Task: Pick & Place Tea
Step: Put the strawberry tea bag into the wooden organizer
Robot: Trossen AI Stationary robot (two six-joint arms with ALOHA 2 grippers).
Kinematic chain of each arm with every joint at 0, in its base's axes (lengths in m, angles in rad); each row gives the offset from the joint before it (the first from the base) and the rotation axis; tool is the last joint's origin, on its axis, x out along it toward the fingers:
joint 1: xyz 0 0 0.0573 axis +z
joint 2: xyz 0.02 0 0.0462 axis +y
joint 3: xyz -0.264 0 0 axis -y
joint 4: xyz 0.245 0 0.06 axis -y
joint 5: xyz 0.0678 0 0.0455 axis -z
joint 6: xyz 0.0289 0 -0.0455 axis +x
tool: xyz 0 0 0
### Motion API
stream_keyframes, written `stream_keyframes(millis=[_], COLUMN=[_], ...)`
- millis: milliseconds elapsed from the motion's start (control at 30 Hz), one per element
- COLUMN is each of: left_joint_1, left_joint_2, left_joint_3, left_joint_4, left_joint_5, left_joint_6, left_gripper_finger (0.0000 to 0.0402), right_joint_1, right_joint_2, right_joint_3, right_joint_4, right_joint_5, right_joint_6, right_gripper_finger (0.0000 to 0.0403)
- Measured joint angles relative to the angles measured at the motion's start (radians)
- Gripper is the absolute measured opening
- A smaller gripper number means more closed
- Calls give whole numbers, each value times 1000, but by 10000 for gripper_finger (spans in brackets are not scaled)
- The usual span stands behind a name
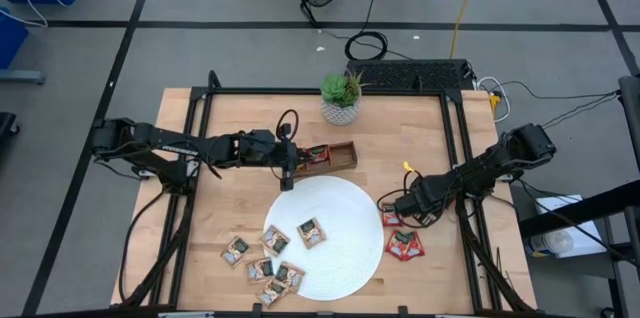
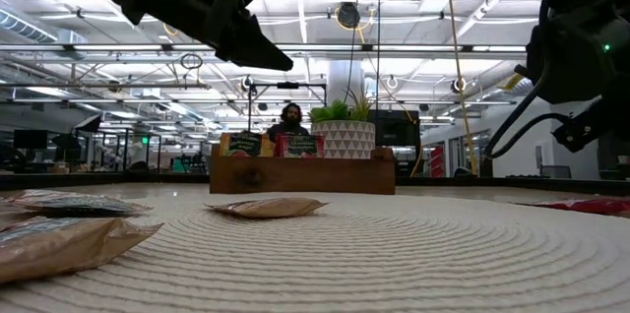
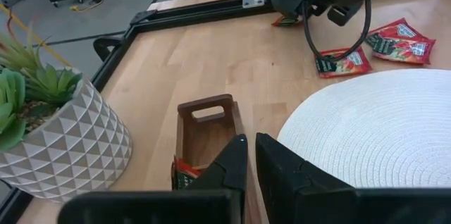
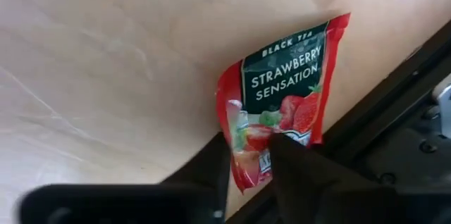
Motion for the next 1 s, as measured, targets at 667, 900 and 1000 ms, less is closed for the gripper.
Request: stream_keyframes(millis=[667,900,1000], left_joint_1=[2,2,3], left_joint_2=[0,5,28], left_joint_3=[0,1,1], left_joint_4=[20,56,94], left_joint_5=[-1,4,27], left_joint_6=[-7,-32,-66], left_gripper_finger=[37,37,37], right_joint_1=[-14,-116,-211], right_joint_2=[-227,-341,-337], right_joint_3=[133,-27,-133], right_joint_4=[503,1087,1389], right_joint_5=[556,435,215], right_joint_6=[-536,-982,-1085], right_gripper_finger=[0,0,0])
